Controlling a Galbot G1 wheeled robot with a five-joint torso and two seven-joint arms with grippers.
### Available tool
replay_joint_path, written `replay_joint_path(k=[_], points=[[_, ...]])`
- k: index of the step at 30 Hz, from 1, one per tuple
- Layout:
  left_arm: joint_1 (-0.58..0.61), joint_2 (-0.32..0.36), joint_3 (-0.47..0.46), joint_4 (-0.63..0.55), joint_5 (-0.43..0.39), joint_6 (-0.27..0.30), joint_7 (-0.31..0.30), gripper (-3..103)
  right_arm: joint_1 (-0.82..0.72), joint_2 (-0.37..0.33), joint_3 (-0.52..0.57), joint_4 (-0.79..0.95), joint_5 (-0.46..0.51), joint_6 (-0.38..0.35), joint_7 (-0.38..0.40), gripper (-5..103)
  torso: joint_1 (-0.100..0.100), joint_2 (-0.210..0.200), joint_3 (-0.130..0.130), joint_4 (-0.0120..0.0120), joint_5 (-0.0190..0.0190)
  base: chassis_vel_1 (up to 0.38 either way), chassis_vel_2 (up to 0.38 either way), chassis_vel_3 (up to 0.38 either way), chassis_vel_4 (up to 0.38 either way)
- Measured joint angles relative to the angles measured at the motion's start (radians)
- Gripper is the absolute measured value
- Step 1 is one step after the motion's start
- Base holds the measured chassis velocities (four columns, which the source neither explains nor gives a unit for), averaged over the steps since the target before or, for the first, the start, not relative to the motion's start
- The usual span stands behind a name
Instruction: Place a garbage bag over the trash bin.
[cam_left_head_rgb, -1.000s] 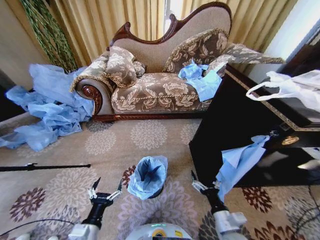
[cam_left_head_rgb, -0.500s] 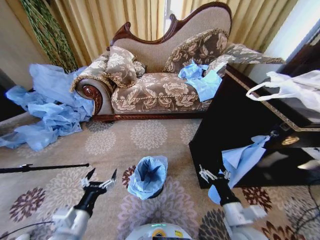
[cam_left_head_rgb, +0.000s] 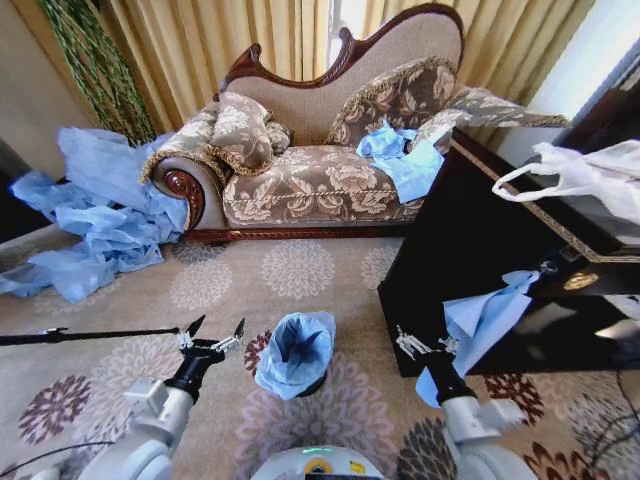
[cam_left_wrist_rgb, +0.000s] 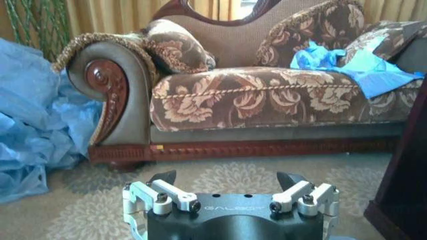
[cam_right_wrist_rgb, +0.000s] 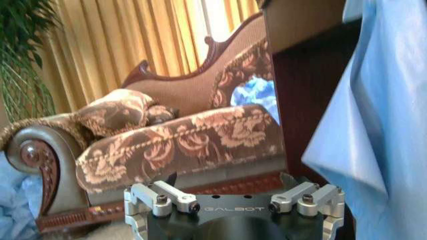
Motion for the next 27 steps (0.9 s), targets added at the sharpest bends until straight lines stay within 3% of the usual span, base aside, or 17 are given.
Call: replay_joint_path(k=[10, 17, 21, 27], points=[[-0.003, 0.002, -0.03, -0.003, 0.0, -0.012, -0.01, 100, -0.033, 0.04, -0.001, 0.04, -0.04, 0.027, -0.023, 100, 0.0, 0.0, 0.0, 0.0002, 0.0002, 0.0, 0.0, 0.0, 0.0], [-0.039, 0.015, -0.03, -0.002, -0.006, -0.009, -0.005, 100, -0.006, 0.029, -0.013, 0.024, -0.047, 0.024, -0.011, 100, 0.0, 0.0, 0.0, 0.0, 0.0002, 0.0, 0.0, 0.0, 0.0], [-0.038, 0.009, -0.023, -0.002, -0.017, 0.029, -0.004, 100, -0.003, 0.03, -0.015, 0.026, -0.057, 0.019, -0.001, 100, 0.0, 0.0, 0.0, 0.0001, 0.0001, 0.0, 0.0, 0.0, 0.0], [-0.039, 0.007, -0.018, -0.001, -0.016, 0.042, -0.005, 100, -0.003, 0.031, -0.016, 0.026, -0.062, 0.017, 0.002, 100, 0.0, 0.0, 0.0, 0.0, 0.0001, 0.0, 0.0, 0.0, 0.0]])
